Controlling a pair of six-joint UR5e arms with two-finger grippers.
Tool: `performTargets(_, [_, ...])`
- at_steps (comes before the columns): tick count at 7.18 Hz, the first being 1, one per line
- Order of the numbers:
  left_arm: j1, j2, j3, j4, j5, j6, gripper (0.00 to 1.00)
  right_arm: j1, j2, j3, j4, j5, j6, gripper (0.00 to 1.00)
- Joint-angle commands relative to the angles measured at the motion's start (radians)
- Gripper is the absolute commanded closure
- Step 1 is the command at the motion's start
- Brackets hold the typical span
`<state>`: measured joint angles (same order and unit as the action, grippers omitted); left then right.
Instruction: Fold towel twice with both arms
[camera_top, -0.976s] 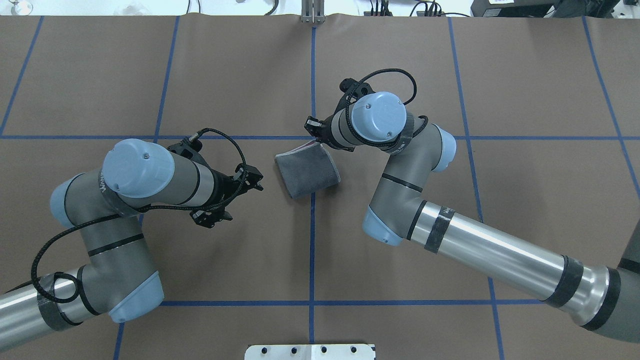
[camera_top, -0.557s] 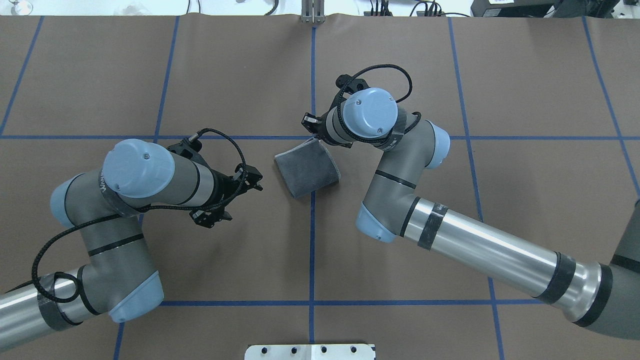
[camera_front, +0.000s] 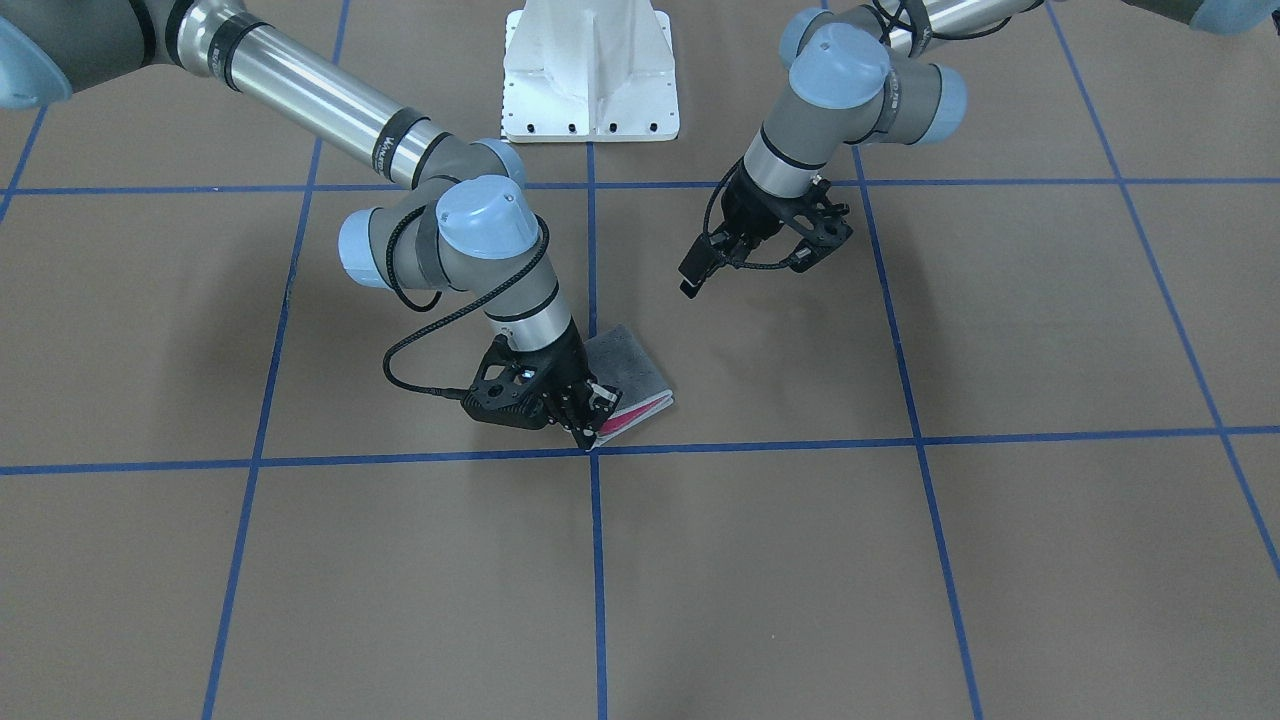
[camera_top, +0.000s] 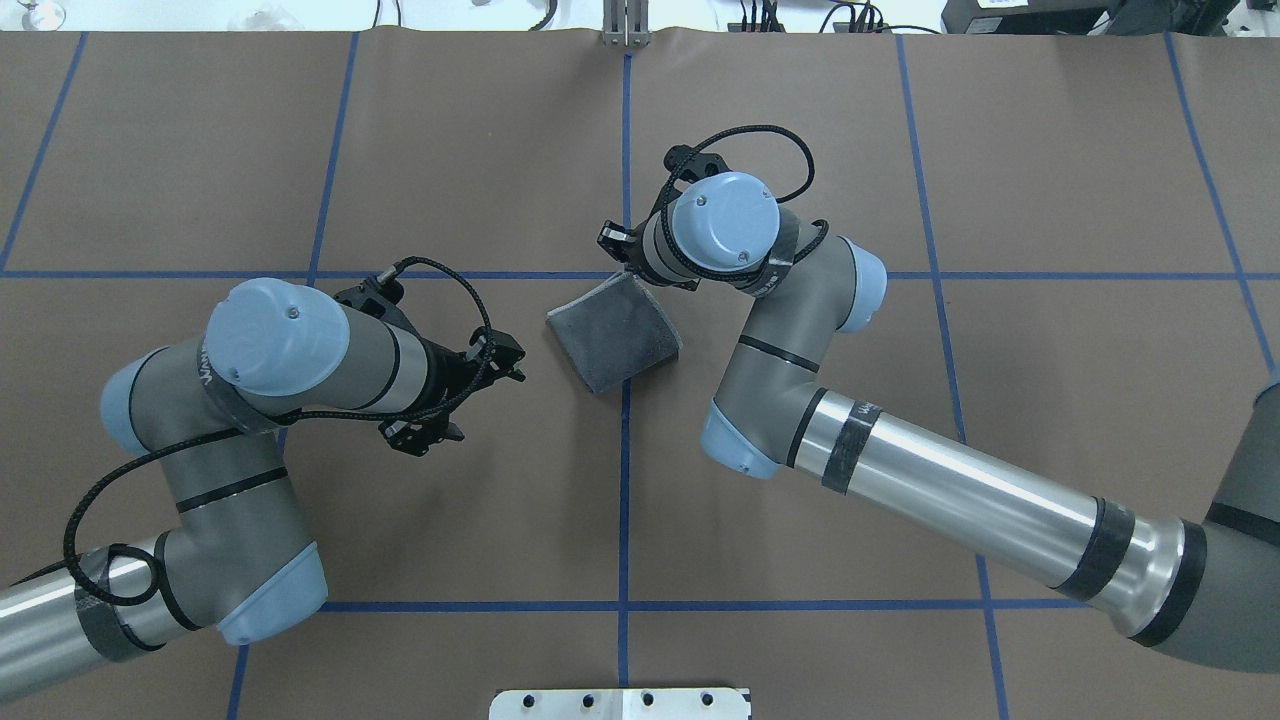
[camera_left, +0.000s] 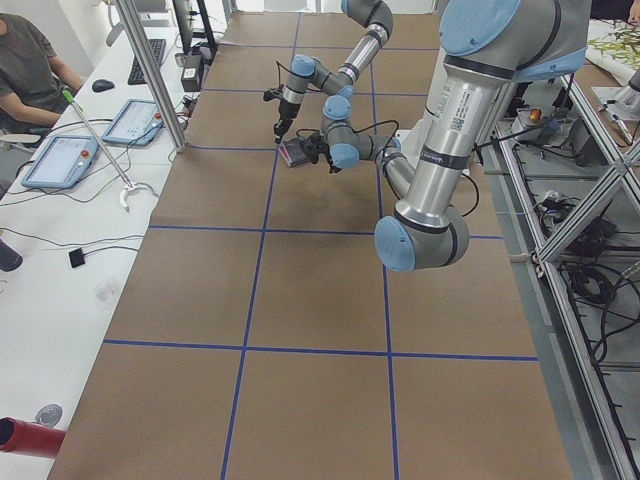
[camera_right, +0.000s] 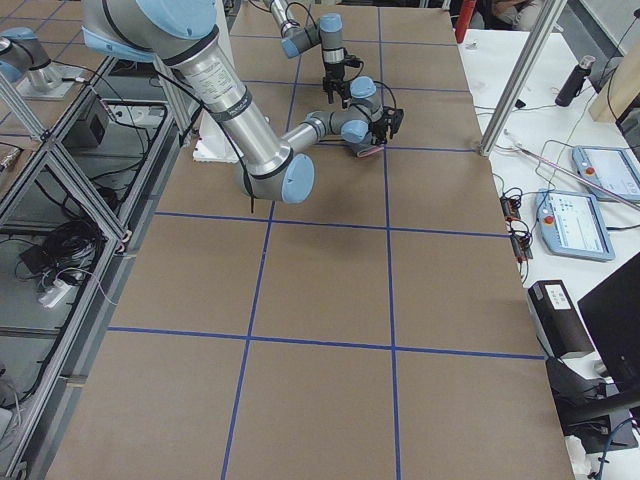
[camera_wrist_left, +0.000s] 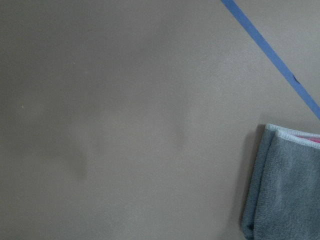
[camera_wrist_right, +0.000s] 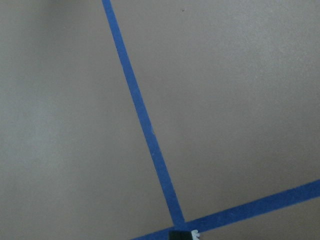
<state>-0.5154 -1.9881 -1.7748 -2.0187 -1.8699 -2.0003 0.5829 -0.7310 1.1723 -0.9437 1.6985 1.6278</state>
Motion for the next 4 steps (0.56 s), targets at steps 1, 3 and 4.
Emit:
performTargets(1, [0.0,0.0,0.0,0.0,0.0,0.0,0.01,0.0,0.021,-0.028,-0.001,-0.011,-0.005,0.0])
performTargets(3, [0.0,0.0,-0.002,0.0,-0.002,0.002,0.01,0.003,0.022,-0.028,-0.001,-0.011,-0.006,0.0])
performTargets(4, [-0.011,-0.001,-0.014,0.0,-0.005,0.003,0.01,0.02,0.022,-0.026,-0.001,-0.005,-0.02,0.0])
